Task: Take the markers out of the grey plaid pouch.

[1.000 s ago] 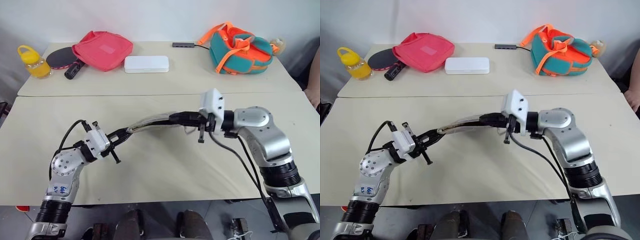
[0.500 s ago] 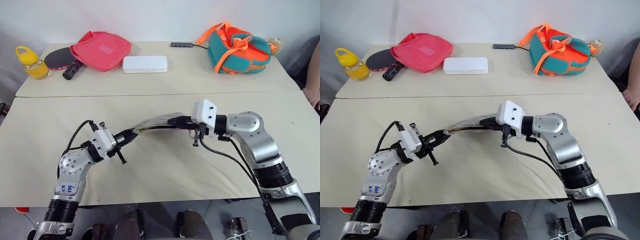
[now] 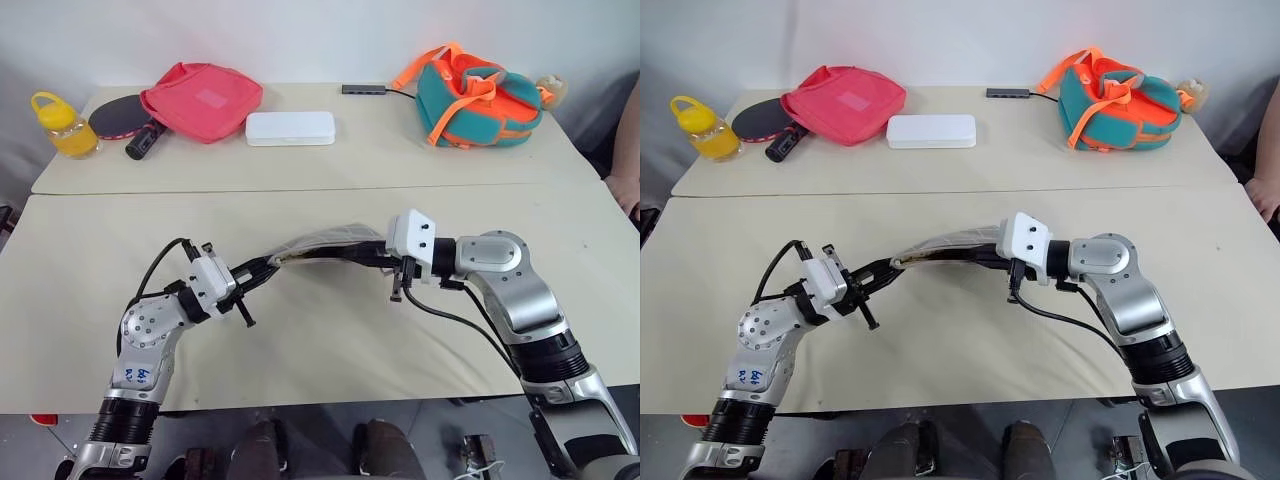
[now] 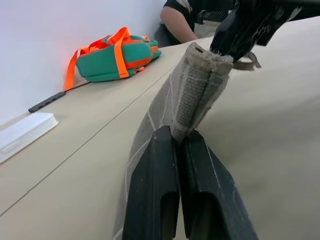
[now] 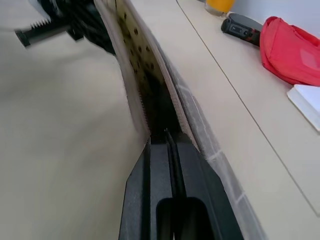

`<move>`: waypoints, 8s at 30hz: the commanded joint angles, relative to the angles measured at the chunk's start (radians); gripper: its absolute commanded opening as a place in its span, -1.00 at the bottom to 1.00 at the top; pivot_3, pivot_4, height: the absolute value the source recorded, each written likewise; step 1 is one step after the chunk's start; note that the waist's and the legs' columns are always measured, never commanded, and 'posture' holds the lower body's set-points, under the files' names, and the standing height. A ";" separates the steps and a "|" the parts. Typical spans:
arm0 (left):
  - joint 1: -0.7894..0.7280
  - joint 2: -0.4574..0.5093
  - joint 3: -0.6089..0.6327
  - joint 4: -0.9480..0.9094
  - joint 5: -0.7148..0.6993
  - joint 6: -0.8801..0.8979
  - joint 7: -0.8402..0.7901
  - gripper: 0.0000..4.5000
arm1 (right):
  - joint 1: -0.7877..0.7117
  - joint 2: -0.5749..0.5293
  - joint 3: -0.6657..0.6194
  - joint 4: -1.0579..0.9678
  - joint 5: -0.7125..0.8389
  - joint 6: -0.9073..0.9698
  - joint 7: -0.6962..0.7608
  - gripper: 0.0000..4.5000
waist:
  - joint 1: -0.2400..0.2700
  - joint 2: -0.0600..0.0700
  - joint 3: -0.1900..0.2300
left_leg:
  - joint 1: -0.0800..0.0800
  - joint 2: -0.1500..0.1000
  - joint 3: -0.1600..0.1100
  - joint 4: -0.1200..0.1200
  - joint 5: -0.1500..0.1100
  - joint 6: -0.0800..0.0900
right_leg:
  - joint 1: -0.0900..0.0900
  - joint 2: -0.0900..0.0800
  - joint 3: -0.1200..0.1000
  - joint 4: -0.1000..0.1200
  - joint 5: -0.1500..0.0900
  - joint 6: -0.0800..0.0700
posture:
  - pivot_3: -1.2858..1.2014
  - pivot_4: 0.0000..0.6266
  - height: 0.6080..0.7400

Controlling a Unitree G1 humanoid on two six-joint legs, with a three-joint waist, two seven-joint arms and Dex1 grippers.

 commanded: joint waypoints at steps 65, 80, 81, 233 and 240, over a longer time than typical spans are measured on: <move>0.017 -0.207 -0.096 -0.074 -0.190 0.446 -0.021 -1.00 | -0.177 -0.199 0.251 0.035 -0.325 0.091 0.249 -0.40 | -0.002 0.000 0.000 | 0.001 0.000 -0.001 0.004 0.000 0.000 | 0.002 0.000 0.000 0.001 0.000 0.000 | 0.03 -0.52 1.00; 0.021 -0.215 -0.097 -0.093 -0.177 0.446 -0.021 -1.00 | -0.161 -0.150 0.251 0.048 -0.361 0.112 0.221 0.14 | -0.003 0.000 0.000 | 0.001 0.001 -0.001 0.004 0.000 0.000 | 0.002 0.000 0.000 0.002 0.000 0.000 | 0.03 -0.52 1.00; 0.022 -0.215 -0.096 -0.095 -0.178 0.448 -0.022 -1.00 | -0.161 -0.148 0.249 0.047 -0.356 0.115 0.221 0.14 | -0.003 0.000 0.000 | 0.001 0.001 -0.001 0.004 0.000 0.000 | 0.002 0.000 0.000 0.002 0.000 0.000 | 0.03 -0.52 1.00; -0.034 -0.221 -0.117 -0.091 -0.200 0.576 -0.084 -1.00 | -0.178 -0.306 0.131 -0.117 -0.144 0.237 0.284 -0.22 | 0.001 -0.001 0.001 | 0.000 0.000 -0.002 0.004 0.000 0.000 | 0.002 0.000 0.000 0.001 0.000 0.000 | 0.03 -0.52 1.00; -0.028 -0.226 -0.129 -0.094 -0.198 0.577 -0.087 -1.00 | -0.136 -0.289 0.175 -0.104 -0.183 0.218 0.276 -0.22 | 0.002 -0.001 0.001 | 0.000 0.000 -0.002 0.004 0.000 0.001 | 0.002 0.000 0.000 0.000 0.000 0.000 | 0.03 -0.52 1.00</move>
